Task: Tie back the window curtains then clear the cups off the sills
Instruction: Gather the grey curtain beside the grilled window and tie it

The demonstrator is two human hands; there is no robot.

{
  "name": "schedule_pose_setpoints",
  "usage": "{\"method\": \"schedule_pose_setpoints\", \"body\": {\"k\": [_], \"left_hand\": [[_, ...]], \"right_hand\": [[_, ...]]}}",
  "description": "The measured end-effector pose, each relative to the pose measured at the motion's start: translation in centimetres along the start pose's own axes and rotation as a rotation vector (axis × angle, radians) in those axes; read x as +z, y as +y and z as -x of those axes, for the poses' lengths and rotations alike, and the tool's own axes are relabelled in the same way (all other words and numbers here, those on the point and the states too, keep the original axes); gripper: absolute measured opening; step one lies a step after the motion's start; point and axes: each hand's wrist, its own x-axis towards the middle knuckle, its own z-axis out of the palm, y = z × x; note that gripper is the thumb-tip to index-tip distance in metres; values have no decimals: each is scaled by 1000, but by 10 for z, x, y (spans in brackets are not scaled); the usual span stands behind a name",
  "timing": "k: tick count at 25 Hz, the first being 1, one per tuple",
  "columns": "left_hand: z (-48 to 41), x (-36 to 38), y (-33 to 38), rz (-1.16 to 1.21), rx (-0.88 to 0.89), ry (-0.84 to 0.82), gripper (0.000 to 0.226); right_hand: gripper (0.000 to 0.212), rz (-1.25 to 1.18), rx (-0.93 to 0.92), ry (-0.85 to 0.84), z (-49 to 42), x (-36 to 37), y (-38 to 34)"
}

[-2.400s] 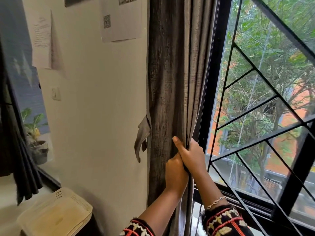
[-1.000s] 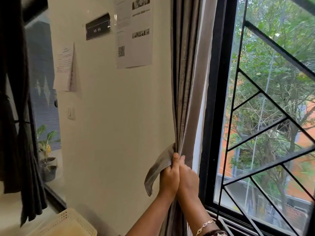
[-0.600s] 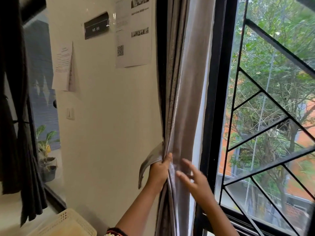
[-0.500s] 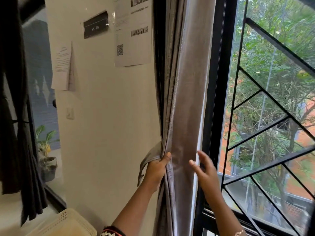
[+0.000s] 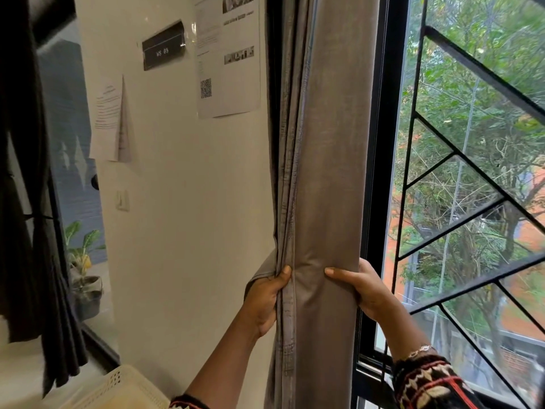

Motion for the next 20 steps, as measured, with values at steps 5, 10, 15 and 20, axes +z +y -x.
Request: {"method": "schedule_pose_setpoints", "body": {"k": [5,10,15,20], "left_hand": [[-2,11,-11,-134,124,180,19],[-3,26,-24,-227,188,219,22],[2,26,-35,-346,190,7,65],[-4,21,-26,-298,196,157,11]], "right_hand": [[27,568,-260,350,10,16,23],[36,1127,-523,545,27,52,50],[45,1229,-446,423,39,73,67],[49,782,-475,187,49,57,97]]}}
